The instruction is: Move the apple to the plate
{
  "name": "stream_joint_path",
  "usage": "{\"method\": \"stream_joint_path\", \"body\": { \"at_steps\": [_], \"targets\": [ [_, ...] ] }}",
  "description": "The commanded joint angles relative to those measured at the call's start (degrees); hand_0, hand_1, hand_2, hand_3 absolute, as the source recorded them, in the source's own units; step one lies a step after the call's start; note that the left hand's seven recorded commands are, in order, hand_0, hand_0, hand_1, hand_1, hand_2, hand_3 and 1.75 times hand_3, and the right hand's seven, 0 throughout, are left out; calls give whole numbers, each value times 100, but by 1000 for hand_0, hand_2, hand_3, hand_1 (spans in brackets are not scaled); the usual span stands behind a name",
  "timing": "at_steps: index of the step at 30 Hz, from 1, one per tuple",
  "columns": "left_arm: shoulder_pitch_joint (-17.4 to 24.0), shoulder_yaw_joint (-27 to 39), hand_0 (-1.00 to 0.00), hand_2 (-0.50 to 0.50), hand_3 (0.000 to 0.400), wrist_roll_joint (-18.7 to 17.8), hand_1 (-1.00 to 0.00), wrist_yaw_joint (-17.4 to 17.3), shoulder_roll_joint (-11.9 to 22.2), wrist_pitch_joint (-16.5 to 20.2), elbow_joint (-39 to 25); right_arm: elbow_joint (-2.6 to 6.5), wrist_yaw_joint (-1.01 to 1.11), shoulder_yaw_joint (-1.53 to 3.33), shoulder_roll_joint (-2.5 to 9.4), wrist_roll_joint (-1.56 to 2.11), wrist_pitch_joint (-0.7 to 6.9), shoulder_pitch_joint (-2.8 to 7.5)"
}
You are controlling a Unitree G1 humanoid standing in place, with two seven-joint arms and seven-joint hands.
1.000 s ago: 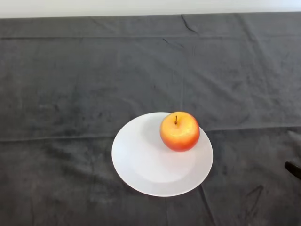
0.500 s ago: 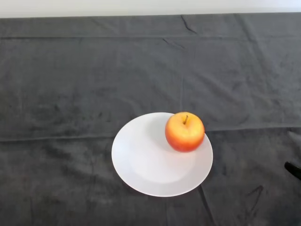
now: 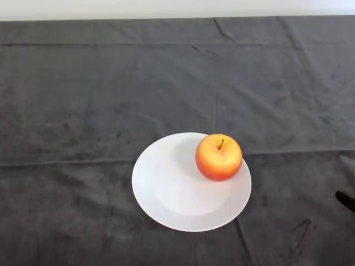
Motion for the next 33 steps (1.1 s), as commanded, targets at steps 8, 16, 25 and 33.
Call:
{"method": "stream_joint_path", "body": {
  "at_steps": [8,16,25,33],
  "targets": [
    [-467,58,0,0,0,-99,0,128,461,-90,489,208,-40,117,52,245,107,145],
    [-491,-21,0,0,0,-142,0,74,490,-86,567,211,-47,128,45,255,100,144],
    [-491,-99,0,0,0,-184,0,33,520,-102,616,213,-51,137,39,262,94,144],
    [-495,-159,0,0,0,-216,0,32,531,-116,643,214,-54,141,36,266,91,143]
  ]
}}
